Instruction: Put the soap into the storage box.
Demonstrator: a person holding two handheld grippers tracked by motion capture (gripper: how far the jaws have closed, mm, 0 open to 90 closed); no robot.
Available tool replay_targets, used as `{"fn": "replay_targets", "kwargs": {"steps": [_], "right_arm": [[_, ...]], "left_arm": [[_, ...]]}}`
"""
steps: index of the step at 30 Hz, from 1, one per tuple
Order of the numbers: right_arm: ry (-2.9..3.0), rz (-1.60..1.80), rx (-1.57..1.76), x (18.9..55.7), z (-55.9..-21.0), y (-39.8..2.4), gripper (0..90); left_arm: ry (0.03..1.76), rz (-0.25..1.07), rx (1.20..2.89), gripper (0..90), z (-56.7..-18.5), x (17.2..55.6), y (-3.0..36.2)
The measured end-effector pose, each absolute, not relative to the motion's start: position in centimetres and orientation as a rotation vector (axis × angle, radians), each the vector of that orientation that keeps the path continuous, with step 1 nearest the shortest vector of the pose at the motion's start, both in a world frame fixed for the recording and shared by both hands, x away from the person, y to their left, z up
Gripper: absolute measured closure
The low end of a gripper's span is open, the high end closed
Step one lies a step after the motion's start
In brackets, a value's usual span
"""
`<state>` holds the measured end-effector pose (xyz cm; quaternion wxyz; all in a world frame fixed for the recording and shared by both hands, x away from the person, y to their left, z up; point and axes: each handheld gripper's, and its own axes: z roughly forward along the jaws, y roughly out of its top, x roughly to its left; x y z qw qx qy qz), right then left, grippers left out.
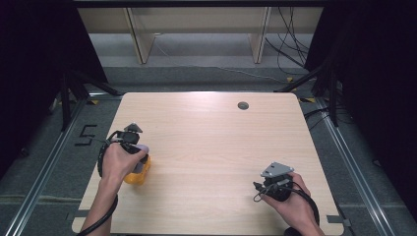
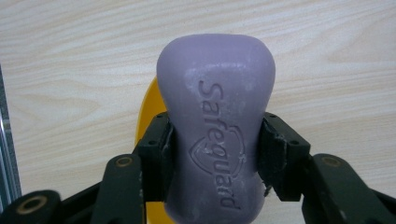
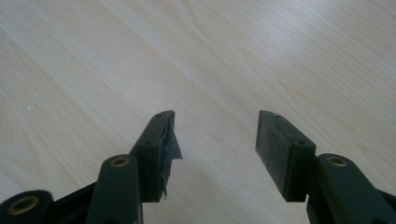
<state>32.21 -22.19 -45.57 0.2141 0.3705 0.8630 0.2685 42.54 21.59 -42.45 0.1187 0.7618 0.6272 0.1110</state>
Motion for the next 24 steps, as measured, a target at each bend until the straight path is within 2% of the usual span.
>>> {"fn": "replay_targets", "kwargs": {"steps": [24], "right_arm": [[2.386,0.745,1.03,32.2,-45.6,-22.1,47.5]], "left_arm": [[1.854,0.255,2.241,49.3,-43.9,42.9,22.1]]}}
